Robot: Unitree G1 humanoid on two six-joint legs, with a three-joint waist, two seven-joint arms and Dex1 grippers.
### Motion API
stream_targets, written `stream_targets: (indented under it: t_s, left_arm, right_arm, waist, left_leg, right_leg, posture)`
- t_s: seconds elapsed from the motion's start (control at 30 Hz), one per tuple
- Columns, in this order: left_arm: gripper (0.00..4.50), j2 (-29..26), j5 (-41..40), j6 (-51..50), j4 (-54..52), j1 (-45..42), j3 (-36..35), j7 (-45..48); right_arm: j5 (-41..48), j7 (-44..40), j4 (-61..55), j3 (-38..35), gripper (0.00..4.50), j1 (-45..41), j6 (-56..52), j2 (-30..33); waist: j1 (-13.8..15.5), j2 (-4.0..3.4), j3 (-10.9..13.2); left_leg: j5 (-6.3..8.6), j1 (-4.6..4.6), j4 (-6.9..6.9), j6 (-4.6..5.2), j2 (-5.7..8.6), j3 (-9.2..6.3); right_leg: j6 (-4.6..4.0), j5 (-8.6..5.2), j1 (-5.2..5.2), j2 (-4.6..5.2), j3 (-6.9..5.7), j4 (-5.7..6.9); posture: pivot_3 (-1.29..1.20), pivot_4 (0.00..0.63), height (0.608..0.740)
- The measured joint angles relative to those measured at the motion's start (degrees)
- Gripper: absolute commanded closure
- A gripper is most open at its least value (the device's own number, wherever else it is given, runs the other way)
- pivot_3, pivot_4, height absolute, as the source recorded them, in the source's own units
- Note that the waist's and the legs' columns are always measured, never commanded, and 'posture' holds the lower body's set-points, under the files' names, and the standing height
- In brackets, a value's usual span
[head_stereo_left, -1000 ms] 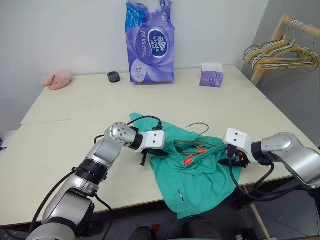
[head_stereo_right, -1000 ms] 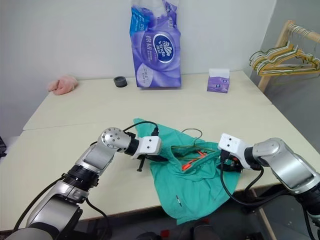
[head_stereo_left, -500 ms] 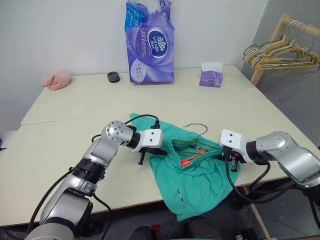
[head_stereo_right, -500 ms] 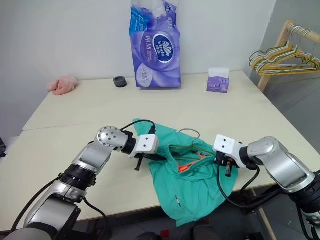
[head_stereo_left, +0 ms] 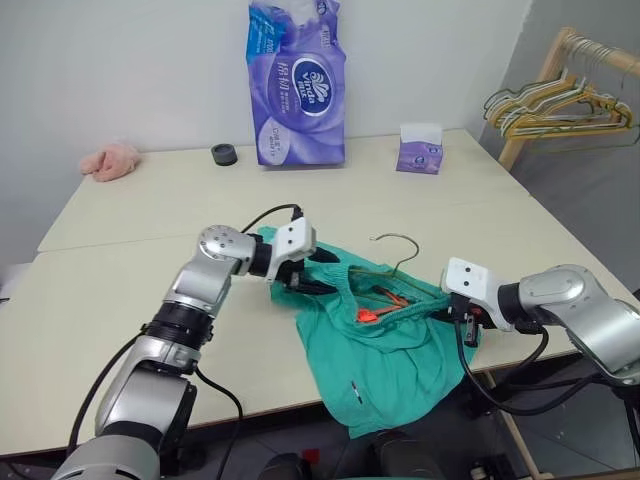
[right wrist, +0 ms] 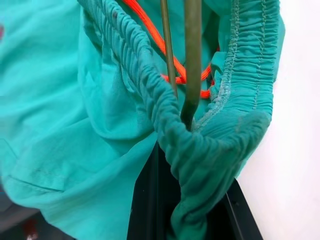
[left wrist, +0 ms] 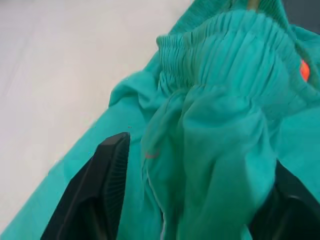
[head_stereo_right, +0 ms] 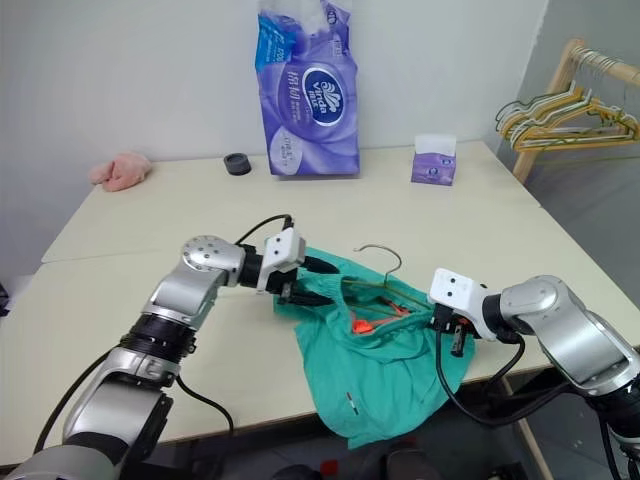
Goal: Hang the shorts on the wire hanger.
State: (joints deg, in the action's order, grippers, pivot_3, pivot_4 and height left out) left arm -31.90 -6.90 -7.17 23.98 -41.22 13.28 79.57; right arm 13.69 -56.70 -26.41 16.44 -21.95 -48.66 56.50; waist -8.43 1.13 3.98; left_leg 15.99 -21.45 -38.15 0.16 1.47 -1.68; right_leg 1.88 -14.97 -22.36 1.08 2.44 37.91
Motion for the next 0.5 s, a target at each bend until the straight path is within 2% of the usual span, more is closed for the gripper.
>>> stream_targets:
  t_s: [0.1,0.3,0.5]
  left_arm:
    - [1.57,-1.7,1.2,1.9,4.8,-0.4,0.0,1.0]
    - [1.57,-0.4,2.2,5.3,9.5,-2.0,0.1,2.0]
    - [3.33,2.5,3.3,7.4,14.6,-2.8,0.5,0.9]
  right_arm:
    - [0.5,-0.3,0.0,-0.5,4.5,0.9,-0.1,0.4]
    - [1.0,-0.6,-0.4,-1.0,4.5,1.0,-0.2,0.6]
    - [1.1,-0.6,-1.1,-1.8,4.5,1.5,-0.7,1.3]
  waist:
    - [0.1,-0.02,0.0]
    - [0.4,-0.01,0.0]
    - [0.3,-0.01,0.0]
  left_leg:
    - [0.0,-0.01,-0.02,0.0,0.0,-0.01]
    - [0.0,-0.08,-0.13,-0.01,0.05,-0.01]
    - [0.0,-0.1,-0.12,-0.01,0.05,-0.03]
  right_leg:
    - [0.0,0.0,0.0,0.01,0.0,0.0]
    - [0.0,0.0,0.0,0.07,-0.01,-0.01]
    - [0.0,0.0,-0.05,0.06,-0.02,0.04]
  posture:
    - [-0.22,0.023,0.74]
    - [-0.23,0.02,0.74]
    - [-0.24,0.02,0.74]
